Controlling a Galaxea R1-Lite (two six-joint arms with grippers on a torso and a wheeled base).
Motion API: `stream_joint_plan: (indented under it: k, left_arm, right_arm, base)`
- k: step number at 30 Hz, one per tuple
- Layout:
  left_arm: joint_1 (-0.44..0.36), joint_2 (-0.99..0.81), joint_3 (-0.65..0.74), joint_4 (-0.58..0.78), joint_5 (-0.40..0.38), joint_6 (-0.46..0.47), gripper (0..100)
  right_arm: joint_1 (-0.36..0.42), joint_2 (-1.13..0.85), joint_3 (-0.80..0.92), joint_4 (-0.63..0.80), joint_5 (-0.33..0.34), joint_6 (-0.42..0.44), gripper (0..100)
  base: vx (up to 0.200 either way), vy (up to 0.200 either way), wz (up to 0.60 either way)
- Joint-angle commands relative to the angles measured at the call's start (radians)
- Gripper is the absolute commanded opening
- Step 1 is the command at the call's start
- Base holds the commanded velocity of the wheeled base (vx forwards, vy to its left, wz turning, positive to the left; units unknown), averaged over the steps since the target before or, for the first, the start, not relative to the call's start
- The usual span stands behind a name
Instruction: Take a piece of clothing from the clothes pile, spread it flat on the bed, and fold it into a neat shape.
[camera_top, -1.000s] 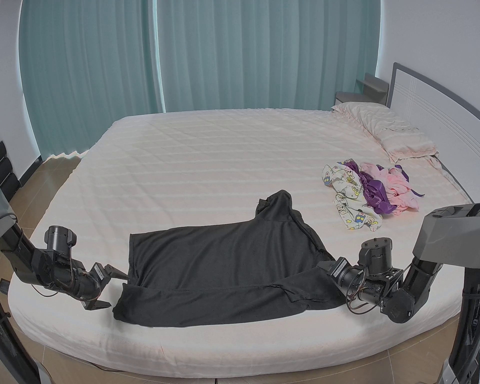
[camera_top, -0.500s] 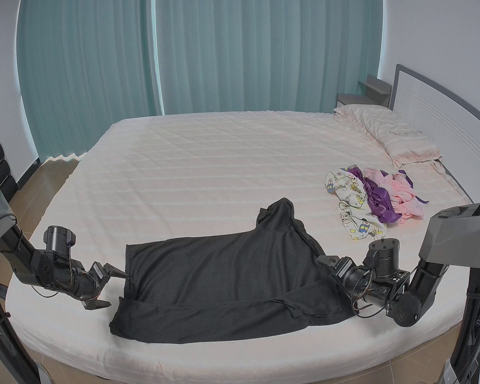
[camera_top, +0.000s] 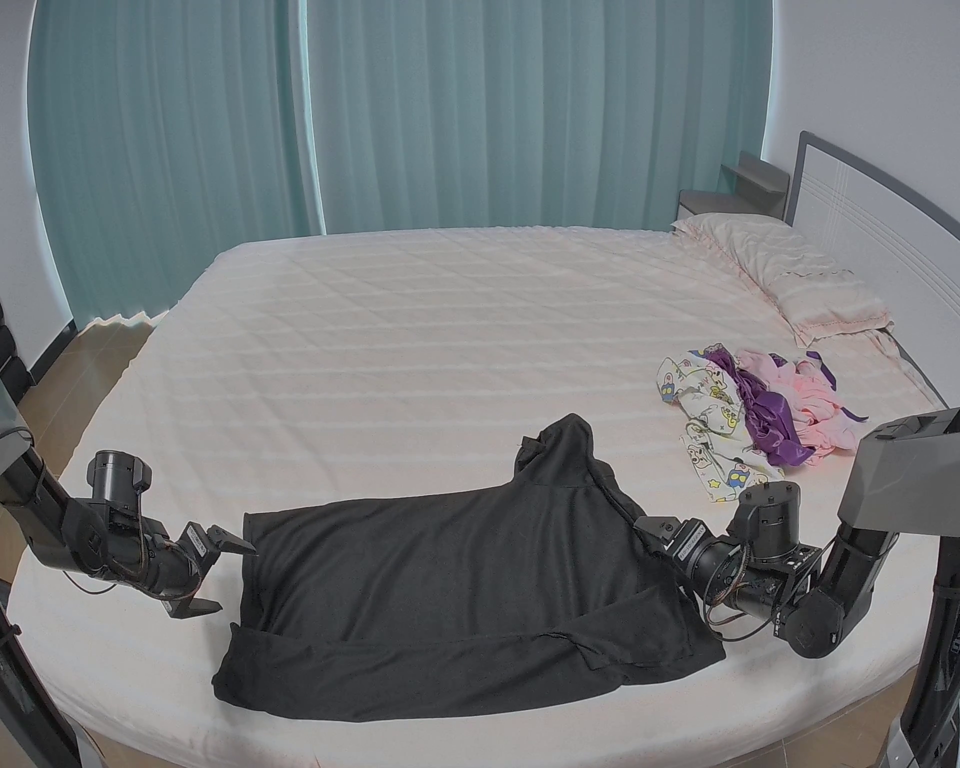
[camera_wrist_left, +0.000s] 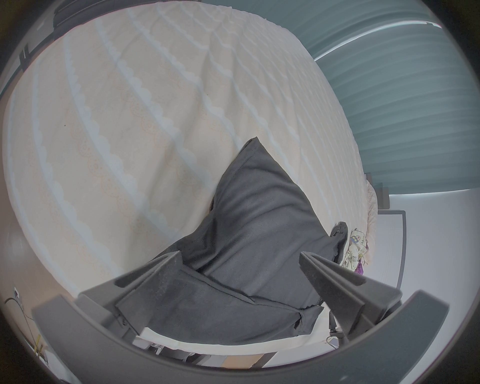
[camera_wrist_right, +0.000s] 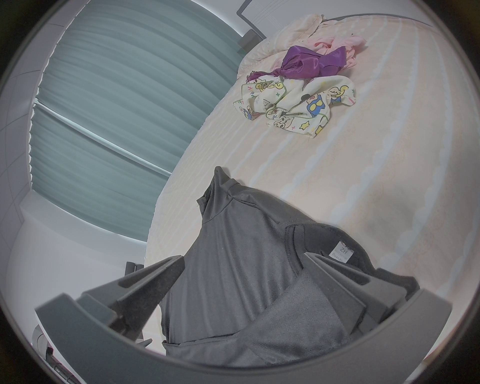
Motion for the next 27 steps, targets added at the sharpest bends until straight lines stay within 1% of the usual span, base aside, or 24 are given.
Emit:
stream_joint_plan:
  k: [1,3,18,22,23,24,26,27]
  left_arm:
    - [0.002,0.000,-0.003,0.000,-0.001,-0.001,100]
    - [0.002,0.000,-0.001,0.000,-0.001,-0.001,100]
    - [0.000,0.003,-0.010,-0.002,0.002,0.000,100]
    - [-0.003,0.008,-0.044,-0.002,0.005,0.003,100]
    - [-0.003,0.019,-0.090,-0.002,0.027,0.005,100]
    - [-0.003,0.019,-0.090,-0.002,0.027,0.005,100]
    - [-0.005,0.066,-0.154,-0.002,0.070,0.013,100]
    - [-0.005,0.066,-0.154,-0.002,0.070,0.013,100]
  right_arm:
    - [-0.001,0.001,0.001,-0.002,0.000,0.001,100]
    - [-0.001,0.001,0.003,-0.004,0.000,0.000,100]
    - [-0.001,0.000,0.001,-0.004,-0.002,0.000,100]
    - [-0.001,-0.004,0.003,-0.004,-0.003,-0.002,100]
    - [0.000,-0.004,0.004,-0.004,-0.003,-0.003,100]
    - [0.000,-0.004,0.004,-0.004,-0.003,-0.003,100]
    - [0.000,-0.004,0.012,-0.005,-0.003,-0.003,100]
    - [0.000,-0.004,0.012,-0.005,-0.003,-0.003,100]
  base:
    - [0.200,0.000,0.00]
    - [0.200,0.000,0.00]
    - [0.000,0.000,0.00]
    - [0.000,0.000,0.00]
    - [0.000,0.000,0.00]
    - [0.000,0.000,0.00]
    - [0.000,0.000,0.00]
    - [0.000,0.000,0.00]
